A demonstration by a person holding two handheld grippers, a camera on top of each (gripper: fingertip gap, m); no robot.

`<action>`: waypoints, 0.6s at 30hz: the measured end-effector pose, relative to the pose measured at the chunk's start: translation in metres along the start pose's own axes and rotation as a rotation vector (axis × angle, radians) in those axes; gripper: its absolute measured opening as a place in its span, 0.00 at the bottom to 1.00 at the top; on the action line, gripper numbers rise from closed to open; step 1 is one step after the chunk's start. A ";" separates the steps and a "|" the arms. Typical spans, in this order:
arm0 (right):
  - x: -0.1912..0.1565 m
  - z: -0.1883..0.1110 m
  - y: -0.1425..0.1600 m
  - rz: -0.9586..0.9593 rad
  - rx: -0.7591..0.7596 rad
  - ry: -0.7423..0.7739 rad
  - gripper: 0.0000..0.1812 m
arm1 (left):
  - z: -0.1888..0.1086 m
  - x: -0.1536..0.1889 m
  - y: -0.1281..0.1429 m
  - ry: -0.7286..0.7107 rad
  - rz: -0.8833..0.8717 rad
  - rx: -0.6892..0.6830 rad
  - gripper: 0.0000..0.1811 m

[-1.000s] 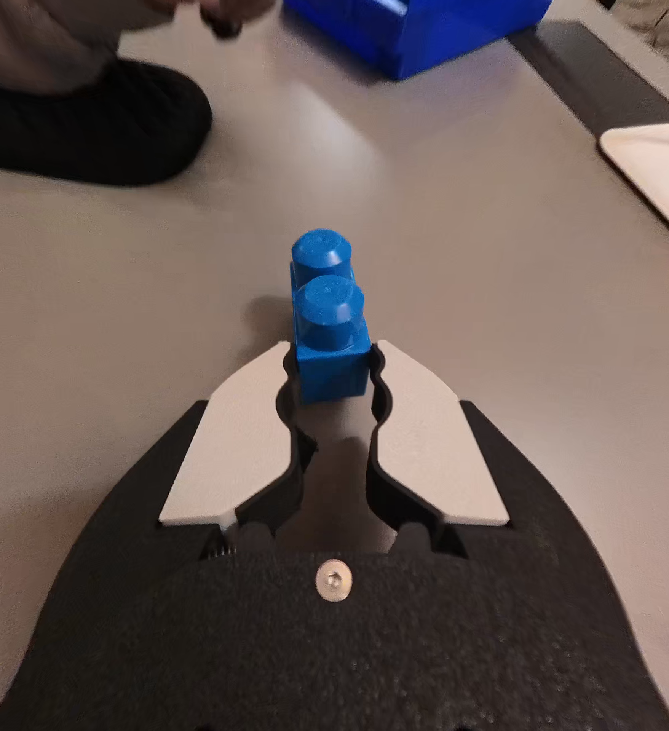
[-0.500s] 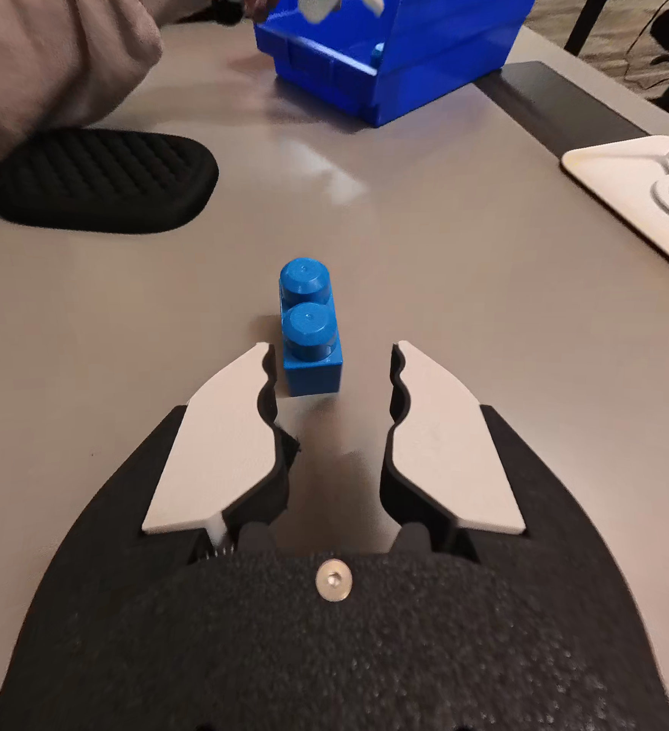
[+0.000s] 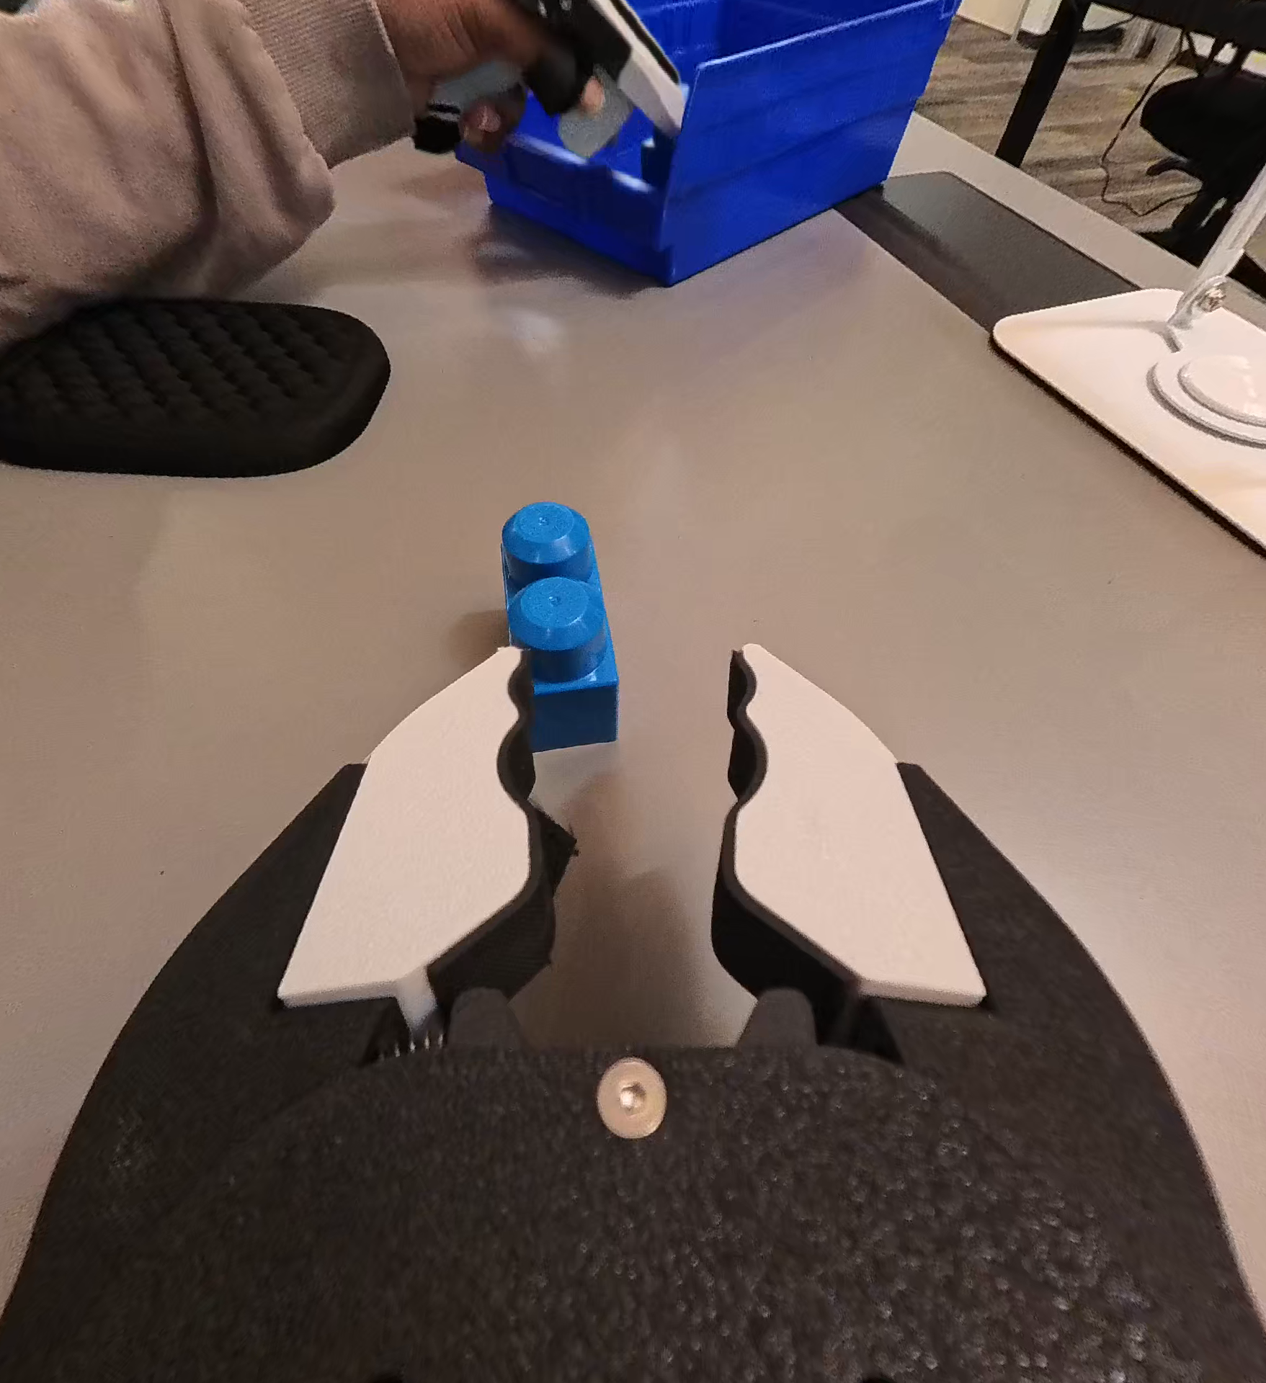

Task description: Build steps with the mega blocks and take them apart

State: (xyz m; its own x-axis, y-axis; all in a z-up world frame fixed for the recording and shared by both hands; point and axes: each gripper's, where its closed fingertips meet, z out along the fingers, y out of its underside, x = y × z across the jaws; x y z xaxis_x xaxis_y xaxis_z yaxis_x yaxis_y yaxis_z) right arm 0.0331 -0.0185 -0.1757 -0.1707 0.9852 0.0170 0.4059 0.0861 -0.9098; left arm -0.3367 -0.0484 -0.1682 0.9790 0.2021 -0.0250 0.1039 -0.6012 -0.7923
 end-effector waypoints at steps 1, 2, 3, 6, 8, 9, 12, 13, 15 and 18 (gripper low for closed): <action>0.001 0.000 0.000 0.002 0.003 0.001 0.27 | -0.010 0.003 -0.008 -0.005 0.008 0.037 0.16; 0.001 -0.001 -0.001 0.004 0.006 0.001 0.27 | -0.021 0.011 -0.017 0.002 0.023 0.076 0.16; 0.002 -0.001 -0.001 0.006 0.008 0.000 0.27 | -0.034 0.023 -0.026 0.027 0.042 0.118 0.16; 0.002 -0.001 -0.001 0.007 0.011 -0.004 0.27 | -0.066 0.071 -0.047 0.139 0.113 0.212 0.16; 0.001 0.000 -0.001 0.003 0.010 -0.004 0.27 | -0.079 0.104 -0.053 0.226 0.153 0.241 0.16; 0.000 0.000 -0.001 0.000 0.009 -0.006 0.28 | -0.081 0.120 -0.052 0.267 0.178 0.236 0.16; -0.003 0.002 0.000 -0.006 -0.002 -0.012 0.28 | -0.077 0.164 -0.039 0.373 0.248 0.169 0.16; -0.004 0.003 0.001 -0.010 -0.007 -0.013 0.28 | -0.073 0.176 -0.032 0.399 0.269 0.139 0.16; -0.005 0.004 0.000 -0.020 -0.016 -0.010 0.28 | -0.065 0.198 -0.014 0.449 0.302 0.069 0.16; -0.011 0.007 -0.003 -0.037 -0.029 -0.015 0.28 | -0.053 0.225 0.011 0.509 0.323 -0.015 0.16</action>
State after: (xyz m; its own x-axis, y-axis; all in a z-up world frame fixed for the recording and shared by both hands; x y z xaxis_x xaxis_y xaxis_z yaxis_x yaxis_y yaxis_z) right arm 0.0274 -0.0304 -0.1759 -0.1991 0.9790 0.0443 0.4252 0.1271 -0.8961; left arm -0.1055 -0.0503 -0.1507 0.9218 -0.3862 0.0347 -0.2143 -0.5821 -0.7844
